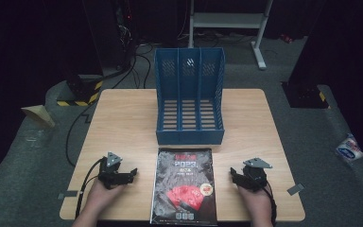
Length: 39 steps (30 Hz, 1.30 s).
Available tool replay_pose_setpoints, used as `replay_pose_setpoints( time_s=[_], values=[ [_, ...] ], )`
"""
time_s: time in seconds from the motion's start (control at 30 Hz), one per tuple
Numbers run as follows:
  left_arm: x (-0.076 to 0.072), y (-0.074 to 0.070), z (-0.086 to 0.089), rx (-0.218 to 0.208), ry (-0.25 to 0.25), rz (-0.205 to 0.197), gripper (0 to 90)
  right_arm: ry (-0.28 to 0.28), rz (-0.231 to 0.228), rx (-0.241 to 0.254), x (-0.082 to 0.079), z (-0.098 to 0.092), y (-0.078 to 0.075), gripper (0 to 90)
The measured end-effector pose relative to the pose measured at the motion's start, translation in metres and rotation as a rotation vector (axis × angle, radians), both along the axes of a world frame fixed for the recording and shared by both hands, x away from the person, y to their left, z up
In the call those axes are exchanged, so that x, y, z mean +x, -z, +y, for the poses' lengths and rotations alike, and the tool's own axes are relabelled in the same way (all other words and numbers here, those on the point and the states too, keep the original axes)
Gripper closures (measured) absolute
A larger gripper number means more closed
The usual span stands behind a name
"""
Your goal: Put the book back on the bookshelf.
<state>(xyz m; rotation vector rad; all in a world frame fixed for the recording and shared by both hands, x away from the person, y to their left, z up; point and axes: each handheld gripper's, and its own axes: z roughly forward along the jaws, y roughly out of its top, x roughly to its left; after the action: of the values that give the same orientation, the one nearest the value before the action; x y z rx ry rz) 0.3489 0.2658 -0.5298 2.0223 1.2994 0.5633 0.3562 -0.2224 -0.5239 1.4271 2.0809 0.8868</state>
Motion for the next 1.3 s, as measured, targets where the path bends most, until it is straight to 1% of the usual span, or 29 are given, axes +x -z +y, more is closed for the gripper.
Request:
replay_pose_setpoints(
  time_s=[0.1,0.13,0.2,0.5,0.63,0.67,0.73,0.77,0.8,0.87,0.9,0.93,0.97,1.03,1.07,1.1,1.13,1.27,1.3],
  values=[
    [0.000,0.000,0.000,-0.003,0.001,0.004,7.3,0.000,0.000,0.000,0.000,0.000,0.000,31.5],
    [0.000,0.000,-0.001,-0.002,0.010,0.006,7.3,0.000,0.000,0.000,0.000,0.000,0.000,31.5],
    [0.001,0.001,-0.002,0.003,0.024,0.012,2.5,0.000,0.000,0.000,0.000,0.000,0.000,31.5],
    [0.001,0.001,-0.003,0.002,0.032,0.018,0.6,-0.003,0.001,0.001,0.000,0.000,0.000,31.4],
    [-0.002,0.001,-0.002,0.004,0.029,0.018,0.3,-0.003,0.000,0.000,0.000,0.000,0.000,31.4],
    [-0.003,0.001,-0.002,0.010,0.028,0.016,0.2,-0.001,0.001,0.001,0.000,0.000,0.000,31.4],
    [-0.004,0.001,-0.002,0.009,0.026,0.018,0.3,-0.002,0.001,0.001,0.000,0.000,0.000,30.3],
    [-0.004,0.001,-0.002,0.008,0.024,0.019,0.3,-0.005,0.003,-0.004,0.000,0.000,0.000,28.4],
    [-0.004,0.001,-0.001,0.011,0.032,0.021,0.4,0.004,0.009,-0.003,0.000,0.000,0.000,25.8],
    [-0.004,0.001,-0.001,0.007,0.029,0.015,1.1,0.004,0.010,-0.005,0.000,0.000,0.000,25.4],
    [-0.005,0.000,0.000,0.008,0.029,0.012,2.7,0.003,0.005,-0.009,0.000,0.000,0.000,25.4],
    [-0.007,0.000,0.000,0.002,0.025,0.004,6.1,0.006,-0.016,-0.003,-0.002,-0.001,-0.001,25.4],
    [-0.007,0.000,0.000,0.002,0.025,0.004,7.6,0.006,-0.016,-0.003,-0.002,-0.001,-0.001,25.4],
    [-0.009,0.000,0.000,-0.001,0.030,-0.002,8.9,0.004,-0.035,0.015,-0.004,-0.003,-0.003,25.7],
    [-0.009,0.000,0.000,0.002,0.034,-0.003,9.4,0.008,-0.036,0.028,-0.005,-0.004,-0.004,25.7],
    [-0.009,0.000,0.000,-0.001,0.037,-0.006,10.5,0.009,-0.035,0.030,-0.005,-0.004,-0.004,25.7],
    [-0.008,-0.001,0.000,-0.005,0.039,-0.005,12.6,0.006,-0.035,0.037,-0.007,-0.004,-0.005,25.7],
    [-0.008,-0.001,-0.001,-0.003,0.030,0.001,12.8,-0.005,-0.042,0.042,-0.009,-0.003,-0.006,25.7],
    [-0.009,-0.002,0.000,0.001,0.028,0.001,12.8,-0.021,-0.047,0.038,-0.010,0.000,-0.007,25.8]
  ],
)
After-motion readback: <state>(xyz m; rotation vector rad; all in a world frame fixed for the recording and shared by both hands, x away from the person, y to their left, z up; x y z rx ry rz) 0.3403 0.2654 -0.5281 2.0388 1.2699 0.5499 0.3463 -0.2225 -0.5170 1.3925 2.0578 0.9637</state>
